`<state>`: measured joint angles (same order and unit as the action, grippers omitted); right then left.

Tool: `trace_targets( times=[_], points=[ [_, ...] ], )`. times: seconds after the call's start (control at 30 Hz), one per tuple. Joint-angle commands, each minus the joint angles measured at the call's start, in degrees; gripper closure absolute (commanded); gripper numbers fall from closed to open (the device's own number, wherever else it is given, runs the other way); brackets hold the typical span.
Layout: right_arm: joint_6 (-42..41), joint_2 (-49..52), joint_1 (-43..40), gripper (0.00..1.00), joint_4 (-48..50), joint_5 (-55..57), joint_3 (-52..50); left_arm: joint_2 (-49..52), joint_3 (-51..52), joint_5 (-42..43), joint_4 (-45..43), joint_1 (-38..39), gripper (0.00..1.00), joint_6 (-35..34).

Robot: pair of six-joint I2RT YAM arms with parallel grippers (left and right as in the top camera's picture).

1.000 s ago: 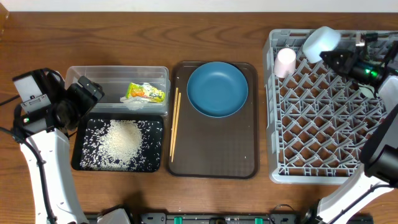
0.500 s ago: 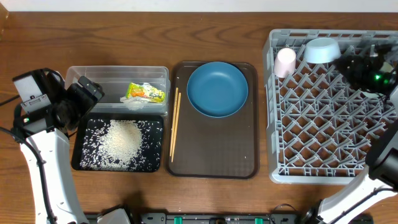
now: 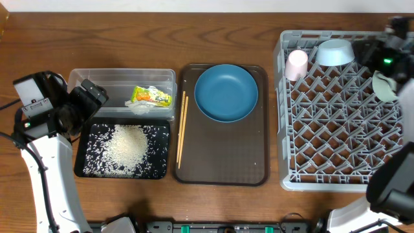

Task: Sort waste into correct bins and load items into the dishwasher rack
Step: 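Lower the light-blue bowl into the rack's back row and release, then move the right gripper left over the teal bowl on the brown tray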

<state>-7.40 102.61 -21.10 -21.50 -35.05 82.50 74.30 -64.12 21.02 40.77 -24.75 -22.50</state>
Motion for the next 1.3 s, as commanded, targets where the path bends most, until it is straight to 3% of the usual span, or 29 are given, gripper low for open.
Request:
trace_targets(
  times=[0.0,0.13,0.27,0.57,0.87,1.03,1.17,1.27],
  points=[
    [5.5,0.5,6.2,0.95,0.6,14.8,0.3,0.2,-1.0,-0.1,0.2,-0.3,0.05,-0.3],
    [10.6,1.7,12.4,0.93,4.7,33.5,0.3,0.2,-1.0,-0.1,0.2,-0.3,0.05,-0.3],
    [12.8,4.8,15.6,0.94,9.6,42.6,0.3,0.2,-1.0,-0.1,0.2,-0.3,0.05,-0.3],
    [13.0,10.9,14.5,0.94,14.3,44.1,0.3,0.2,-1.0,-0.1,0.2,-0.3,0.05,-0.3],
    [11.9,10.4,13.5,0.91,0.7,52.6,0.3,0.2,-1.0,-0.1,0.2,-0.3,0.05,-0.3],
    [11.9,8.6,13.6,0.87,-0.6,53.1,0.3,0.2,-1.0,-0.1,0.2,-0.3,0.05,-0.3],
    [11.7,4.4,14.1,0.83,-0.7,49.1,0.3,0.2,-1.0,-0.1,0.2,-0.3,0.05,-0.3],
    [11.7,-0.2,15.0,0.80,-2.0,38.0,0.3,0.2,-1.0,-0.1,0.2,-0.3,0.05,-0.3]
  ],
)
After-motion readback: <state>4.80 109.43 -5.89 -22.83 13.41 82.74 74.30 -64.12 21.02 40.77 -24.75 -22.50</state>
